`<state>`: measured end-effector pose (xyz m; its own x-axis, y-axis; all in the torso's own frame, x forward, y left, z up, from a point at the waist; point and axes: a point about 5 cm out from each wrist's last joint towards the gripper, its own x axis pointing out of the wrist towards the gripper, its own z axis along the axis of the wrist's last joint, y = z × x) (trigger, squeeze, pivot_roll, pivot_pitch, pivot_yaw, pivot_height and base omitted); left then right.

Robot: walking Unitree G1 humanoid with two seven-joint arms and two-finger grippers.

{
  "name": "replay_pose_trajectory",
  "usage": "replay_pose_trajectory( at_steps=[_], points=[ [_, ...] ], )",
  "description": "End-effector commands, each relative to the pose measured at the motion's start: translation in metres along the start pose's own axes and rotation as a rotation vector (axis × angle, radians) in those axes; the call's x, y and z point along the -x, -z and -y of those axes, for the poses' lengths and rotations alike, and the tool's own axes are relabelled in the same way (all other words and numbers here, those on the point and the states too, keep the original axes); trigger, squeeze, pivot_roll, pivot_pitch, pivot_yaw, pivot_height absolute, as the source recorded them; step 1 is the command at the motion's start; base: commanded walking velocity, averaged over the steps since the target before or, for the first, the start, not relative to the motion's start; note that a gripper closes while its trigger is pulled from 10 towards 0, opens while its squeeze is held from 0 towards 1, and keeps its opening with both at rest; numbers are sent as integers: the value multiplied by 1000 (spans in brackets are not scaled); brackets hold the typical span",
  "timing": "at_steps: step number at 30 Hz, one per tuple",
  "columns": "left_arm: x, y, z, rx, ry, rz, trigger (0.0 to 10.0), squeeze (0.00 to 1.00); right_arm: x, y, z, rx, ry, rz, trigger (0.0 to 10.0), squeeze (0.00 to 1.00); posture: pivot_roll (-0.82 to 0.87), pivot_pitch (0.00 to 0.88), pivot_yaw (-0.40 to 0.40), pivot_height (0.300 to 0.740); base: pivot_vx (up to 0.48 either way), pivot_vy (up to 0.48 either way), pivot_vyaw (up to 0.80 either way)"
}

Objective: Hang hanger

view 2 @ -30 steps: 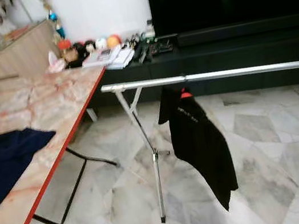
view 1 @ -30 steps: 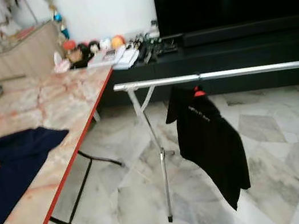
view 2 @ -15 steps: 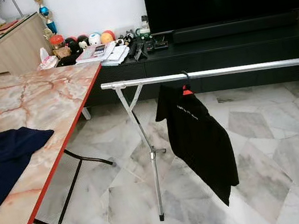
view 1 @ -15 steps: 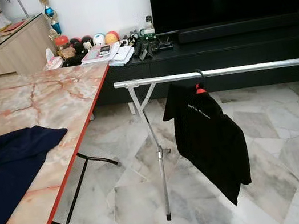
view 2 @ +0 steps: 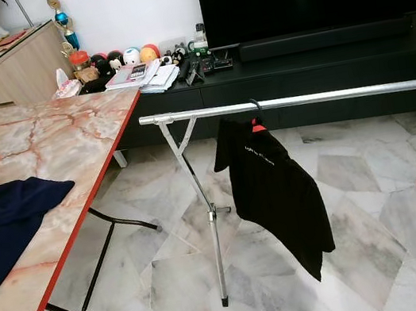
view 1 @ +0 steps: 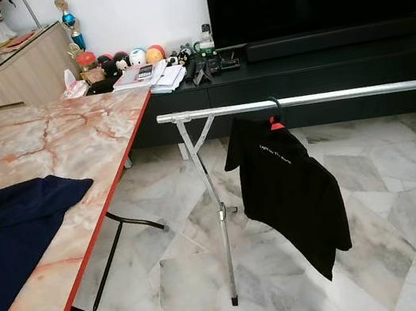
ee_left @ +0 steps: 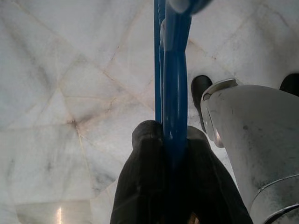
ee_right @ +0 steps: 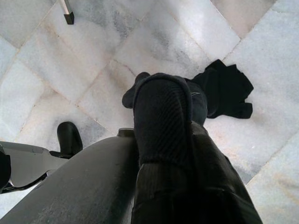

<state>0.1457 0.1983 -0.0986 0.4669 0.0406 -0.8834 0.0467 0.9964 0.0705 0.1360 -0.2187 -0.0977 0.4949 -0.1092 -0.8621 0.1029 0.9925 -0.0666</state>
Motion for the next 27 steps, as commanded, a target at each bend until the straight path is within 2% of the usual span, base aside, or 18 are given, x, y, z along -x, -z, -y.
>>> replay_pose_trajectory(
  at_steps=[1,6,27],
  points=[
    [0,3,-1,-2,1,-9,10000,0,0,0,1,-8,6,9,10000,0,-18,30,69,740,0,0,0],
    [0,2,-1,1,0,-7,10000,0,0,0,1,-8,6,9,10000,0,-18,33,69,740,0,0,0],
    [0,2,0,10,2,-4,10000,0,0,0,1,-8,10,10,10000,0,-18,33,65,740,-285,0,0]
  ],
)
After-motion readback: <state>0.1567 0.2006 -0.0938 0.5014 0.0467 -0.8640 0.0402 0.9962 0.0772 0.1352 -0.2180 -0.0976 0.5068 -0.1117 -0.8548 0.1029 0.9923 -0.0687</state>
